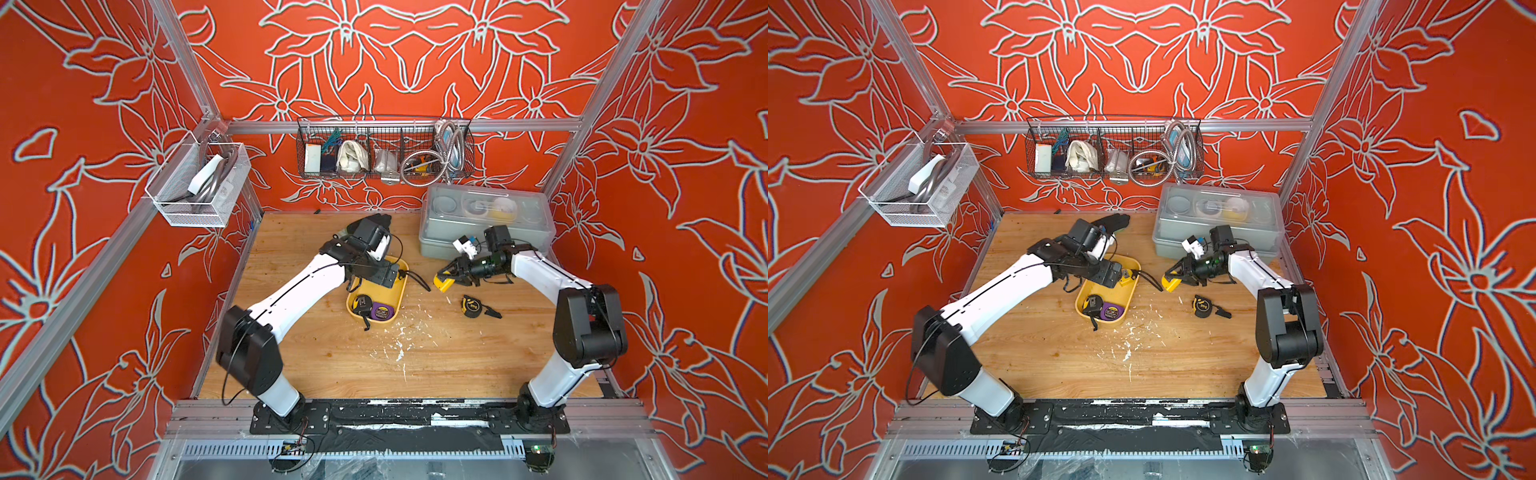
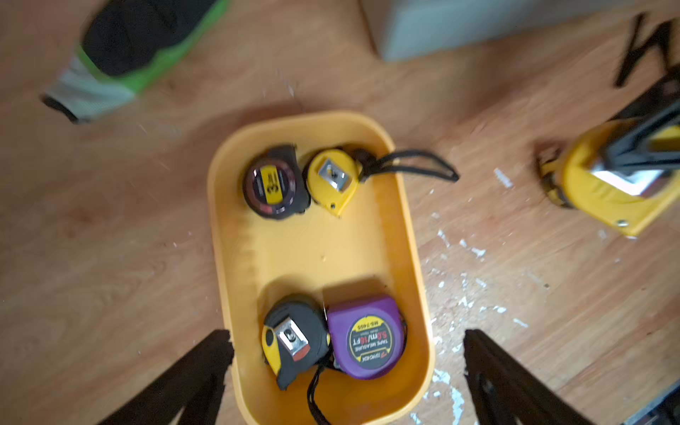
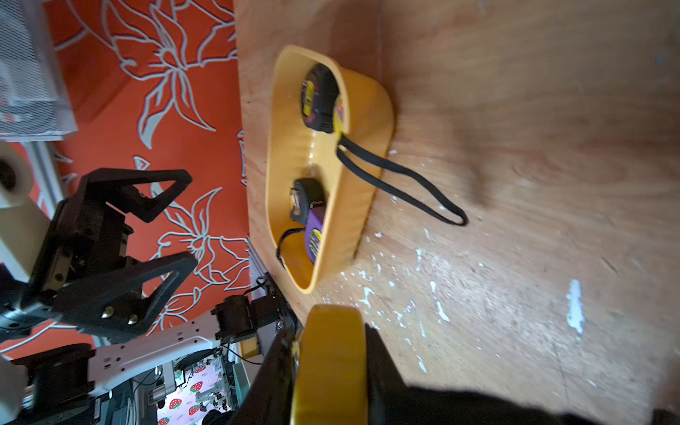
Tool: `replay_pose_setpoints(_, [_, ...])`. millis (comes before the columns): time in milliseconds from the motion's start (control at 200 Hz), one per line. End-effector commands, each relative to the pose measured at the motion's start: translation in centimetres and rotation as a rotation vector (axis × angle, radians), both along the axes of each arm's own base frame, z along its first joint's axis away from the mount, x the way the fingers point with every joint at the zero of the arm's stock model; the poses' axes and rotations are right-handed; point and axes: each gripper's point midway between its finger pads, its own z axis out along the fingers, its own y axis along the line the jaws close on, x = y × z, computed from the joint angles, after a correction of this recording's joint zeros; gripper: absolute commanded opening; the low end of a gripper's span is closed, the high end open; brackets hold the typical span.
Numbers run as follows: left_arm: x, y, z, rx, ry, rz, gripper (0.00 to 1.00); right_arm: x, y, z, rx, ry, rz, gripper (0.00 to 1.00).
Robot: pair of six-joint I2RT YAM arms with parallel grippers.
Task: Take the tape measure out of the storage box
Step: Place the tape measure at the center of the board.
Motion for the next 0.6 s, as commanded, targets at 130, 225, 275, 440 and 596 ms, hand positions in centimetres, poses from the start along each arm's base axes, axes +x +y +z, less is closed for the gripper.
replay_pose_setpoints(130, [-1.5, 1.8, -7.4, 0.157, 0.249, 0.088, 0.99, -3.0, -1.4, -6.0, -0.155, 0.060, -0.005, 0.19])
replay_pose_setpoints(225, [-0.4, 1.6, -8.1, 0.153, 0.267, 0.116, 0.99, -3.5, -1.3, -6.9, -0.161, 0.057, -0.002, 0.20])
replay_pose_setpoints(275, [0.3, 1.4, -8.4, 0.149, 0.280, 0.128, 0.99, -3.7, -1.3, -7.6, -0.184, 0.046, 0.000, 0.21])
replay_pose_setpoints(440, [1.6, 1.5, -9.4, 0.152, 0.337, 0.178, 0.99, -4.7, -1.3, -9.9, -0.250, 0.048, 0.031, 0.26])
replay_pose_setpoints(596, [1.2, 2.5, -9.8, 0.213, 0.383, 0.194, 0.99, -4.6, -1.4, -10.8, -0.273, 0.023, 0.021, 0.31])
